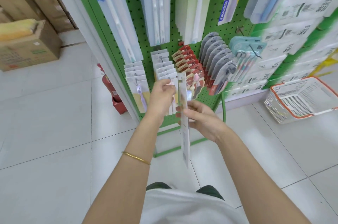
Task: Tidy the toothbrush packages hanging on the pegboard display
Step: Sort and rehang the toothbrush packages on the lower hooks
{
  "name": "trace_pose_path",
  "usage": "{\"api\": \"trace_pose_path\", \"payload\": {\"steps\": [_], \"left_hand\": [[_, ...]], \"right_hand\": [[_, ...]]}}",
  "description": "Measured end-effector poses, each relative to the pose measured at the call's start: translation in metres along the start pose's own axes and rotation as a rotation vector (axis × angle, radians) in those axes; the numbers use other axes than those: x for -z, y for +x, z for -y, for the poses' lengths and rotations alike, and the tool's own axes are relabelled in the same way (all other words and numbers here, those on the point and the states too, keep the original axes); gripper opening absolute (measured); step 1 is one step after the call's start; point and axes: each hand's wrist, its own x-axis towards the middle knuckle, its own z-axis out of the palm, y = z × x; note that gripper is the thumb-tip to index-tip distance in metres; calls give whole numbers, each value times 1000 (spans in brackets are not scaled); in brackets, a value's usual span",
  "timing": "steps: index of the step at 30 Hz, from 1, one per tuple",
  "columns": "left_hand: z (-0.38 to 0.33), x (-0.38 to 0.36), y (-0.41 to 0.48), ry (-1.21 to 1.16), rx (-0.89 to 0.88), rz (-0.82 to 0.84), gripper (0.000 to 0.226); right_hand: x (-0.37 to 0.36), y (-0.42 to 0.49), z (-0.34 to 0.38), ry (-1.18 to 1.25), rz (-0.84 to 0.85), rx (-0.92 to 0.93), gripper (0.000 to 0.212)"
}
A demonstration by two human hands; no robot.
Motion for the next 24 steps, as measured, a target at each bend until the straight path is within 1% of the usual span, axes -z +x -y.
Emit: {"api": "trace_pose_path", "payload": {"steps": [2,3,4,6,8,10,12,18,24], "left_hand": [[0,10,8,79,-59,-70,29],[-1,13,9,109,-88,-88,26],[-2,16,10,146,-116,-99,25],[-3,23,11,221,-179,-110,25],[-4,28,12,284,-229,-128,27],[-3,31,17,359,-273,-148,31],[-3,32,22,435,-304,-165,34],[-2,33,31,577,-387,-192,34],[-6,32,38,671,-439,-246,36]], "right_hand": [[-7,11,0,-167,-134,46,55],[-10,14,1,-260,-194,64,49],[-14,17,3,-345,-259,75,48],[-20,26,0,-483,-389,95,54],[-26,36,-5,-568,-463,124,56],[-29,49,-14,-667,-531,139,68],[-31,61,-21,-744,-574,141,77],[-36,78,-31,-899,-650,196,78],[-37,99,-35,-945,-640,203,66]]}}
